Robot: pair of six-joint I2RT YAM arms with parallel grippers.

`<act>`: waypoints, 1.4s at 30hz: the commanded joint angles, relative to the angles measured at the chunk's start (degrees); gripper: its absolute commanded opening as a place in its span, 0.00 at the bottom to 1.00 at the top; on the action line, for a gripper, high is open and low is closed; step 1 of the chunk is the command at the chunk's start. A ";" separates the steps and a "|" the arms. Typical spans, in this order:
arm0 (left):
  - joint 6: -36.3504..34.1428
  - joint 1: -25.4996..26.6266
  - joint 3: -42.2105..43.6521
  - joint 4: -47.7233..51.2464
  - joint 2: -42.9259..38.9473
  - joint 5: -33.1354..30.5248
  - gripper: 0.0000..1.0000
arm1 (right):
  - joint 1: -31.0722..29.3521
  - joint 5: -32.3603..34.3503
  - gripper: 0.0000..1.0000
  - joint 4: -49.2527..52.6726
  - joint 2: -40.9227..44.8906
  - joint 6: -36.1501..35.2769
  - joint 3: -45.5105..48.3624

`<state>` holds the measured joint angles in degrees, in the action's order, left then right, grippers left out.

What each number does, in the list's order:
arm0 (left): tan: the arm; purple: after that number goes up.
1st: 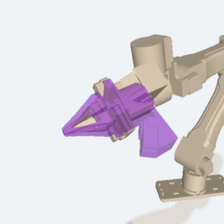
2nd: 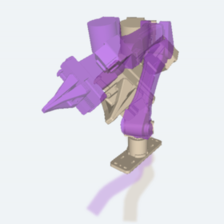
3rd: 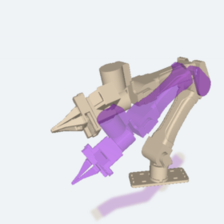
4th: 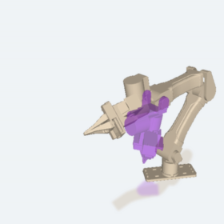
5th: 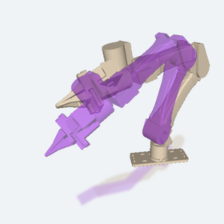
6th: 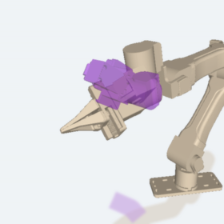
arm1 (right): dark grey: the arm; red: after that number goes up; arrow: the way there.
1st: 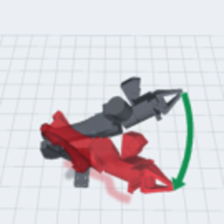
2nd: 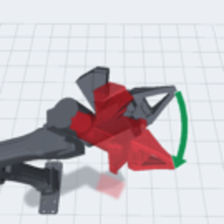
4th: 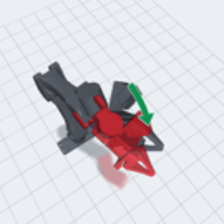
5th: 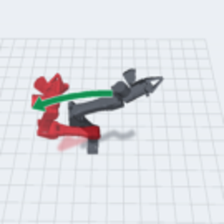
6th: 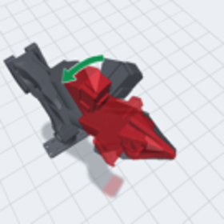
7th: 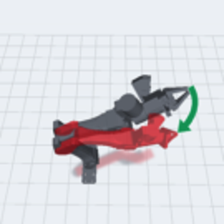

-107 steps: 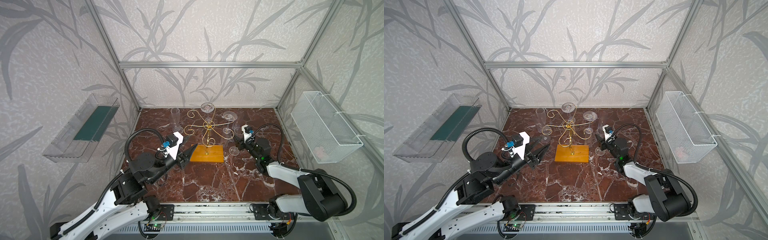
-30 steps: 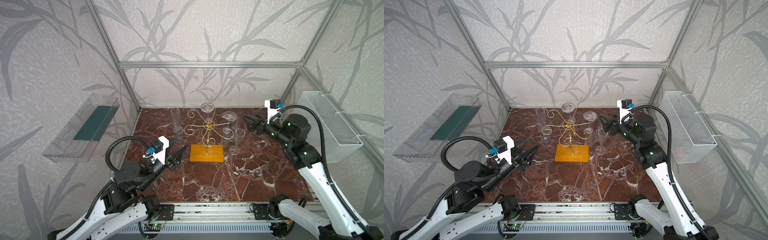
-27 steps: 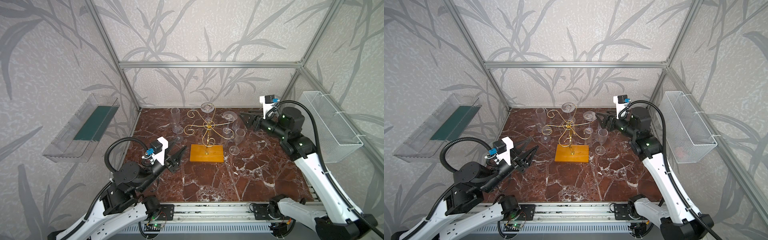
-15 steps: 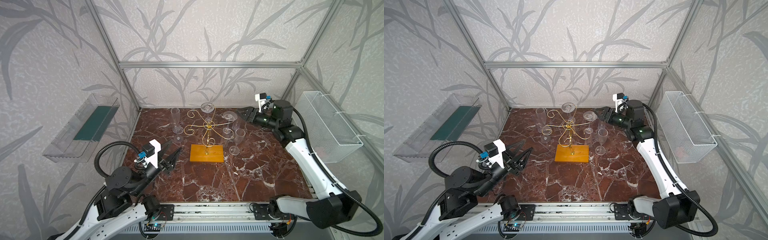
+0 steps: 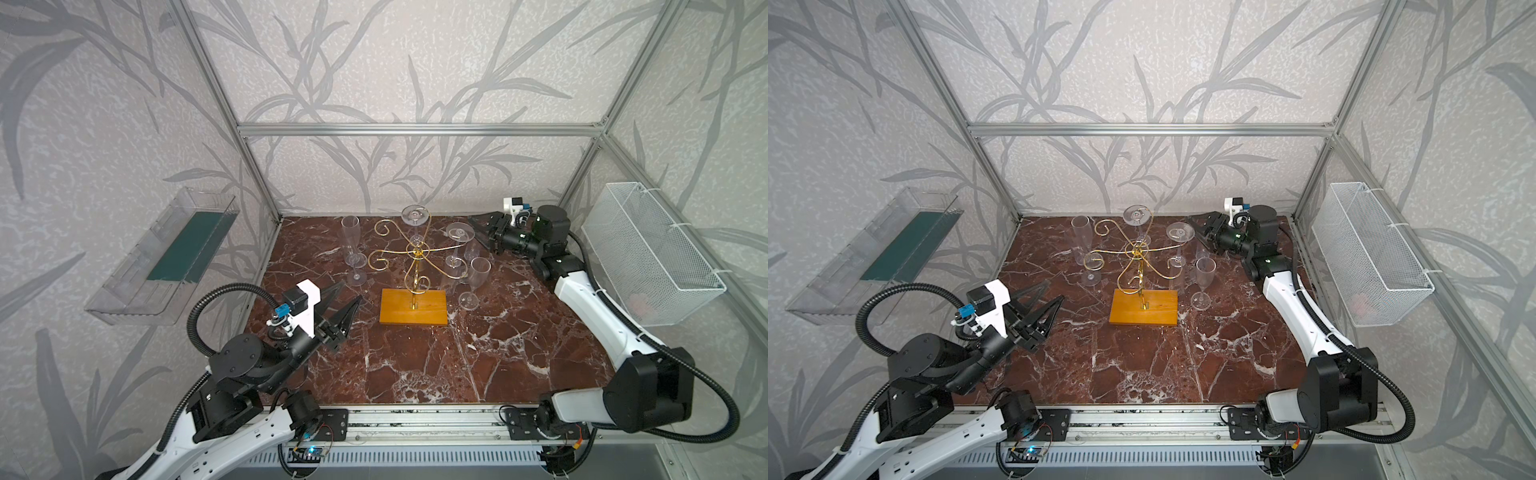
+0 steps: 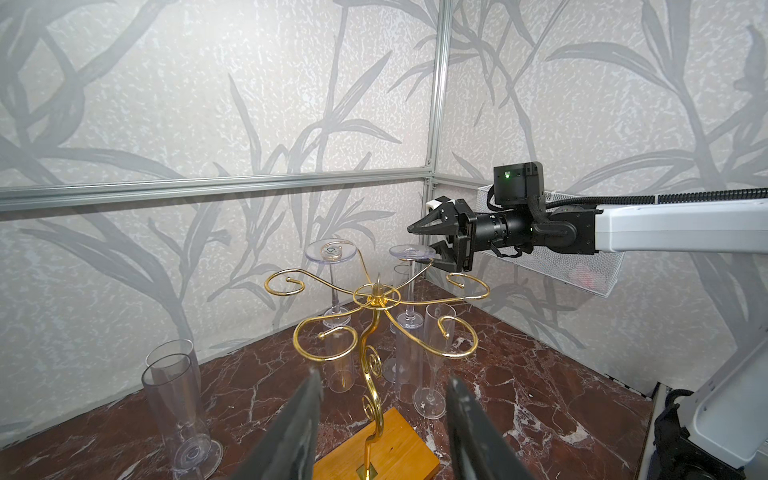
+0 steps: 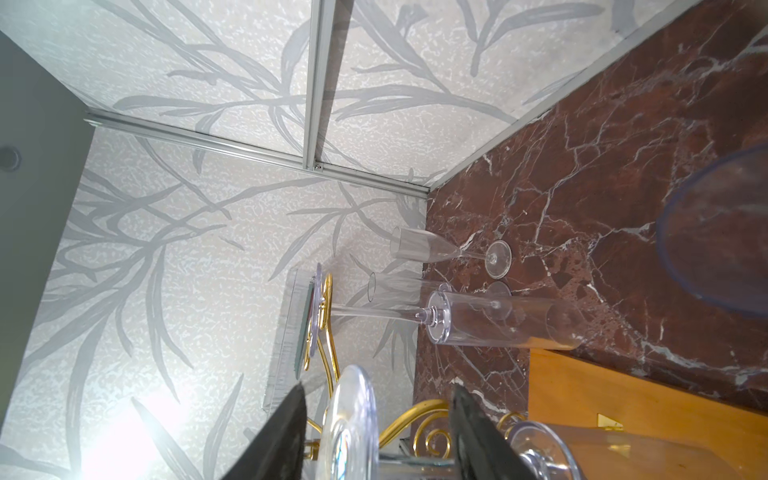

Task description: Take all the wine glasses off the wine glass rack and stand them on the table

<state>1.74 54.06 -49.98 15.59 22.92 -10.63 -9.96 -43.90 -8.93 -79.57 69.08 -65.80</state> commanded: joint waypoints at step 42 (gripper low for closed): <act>0.33 0.08 0.77 2.00 -1.14 -1.93 0.50 | -1.42 -4.27 0.19 -12.55 -2.09 13.60 3.84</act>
<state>1.72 54.06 -49.45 16.91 22.09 -11.94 -11.16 -47.00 -19.25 -81.23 81.95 -62.54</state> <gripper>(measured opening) 0.503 0.195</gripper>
